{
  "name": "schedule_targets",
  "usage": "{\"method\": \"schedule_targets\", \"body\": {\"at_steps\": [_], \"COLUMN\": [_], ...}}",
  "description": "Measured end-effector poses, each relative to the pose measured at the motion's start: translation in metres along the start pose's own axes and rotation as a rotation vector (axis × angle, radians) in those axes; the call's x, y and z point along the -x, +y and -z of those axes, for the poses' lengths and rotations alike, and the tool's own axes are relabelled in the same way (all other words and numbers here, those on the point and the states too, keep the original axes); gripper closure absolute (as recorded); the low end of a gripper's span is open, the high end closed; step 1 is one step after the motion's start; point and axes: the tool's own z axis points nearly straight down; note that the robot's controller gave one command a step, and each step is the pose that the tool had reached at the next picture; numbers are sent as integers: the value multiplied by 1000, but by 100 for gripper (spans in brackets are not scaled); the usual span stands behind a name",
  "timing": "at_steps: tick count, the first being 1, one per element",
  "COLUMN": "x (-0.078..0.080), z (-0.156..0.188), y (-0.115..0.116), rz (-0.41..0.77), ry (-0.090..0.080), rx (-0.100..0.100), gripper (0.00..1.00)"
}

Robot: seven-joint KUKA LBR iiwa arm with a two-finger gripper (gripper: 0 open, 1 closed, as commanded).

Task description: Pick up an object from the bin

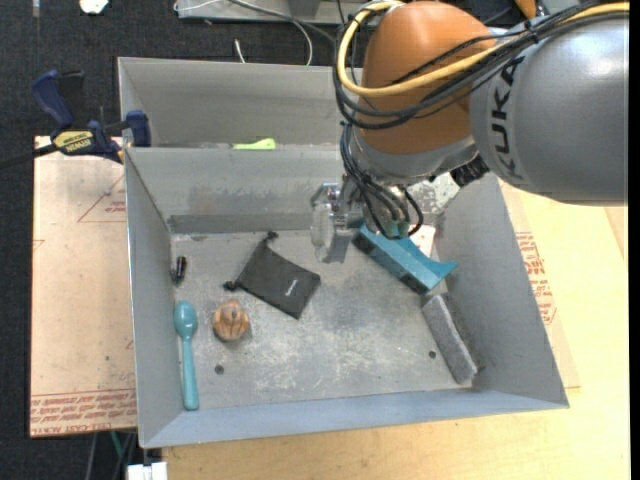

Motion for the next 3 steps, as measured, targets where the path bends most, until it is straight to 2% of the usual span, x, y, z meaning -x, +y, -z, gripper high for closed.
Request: {"method": "schedule_targets", "body": {"at_steps": [1, 2, 3], "x": [0, 0, 52], "z": [0, 0, -68], "y": [0, 0, 17], "rz": [0, 0, -17], "ry": [0, 0, -11], "rx": [-1, -1, 2], "gripper": [0, 0, 0]}}
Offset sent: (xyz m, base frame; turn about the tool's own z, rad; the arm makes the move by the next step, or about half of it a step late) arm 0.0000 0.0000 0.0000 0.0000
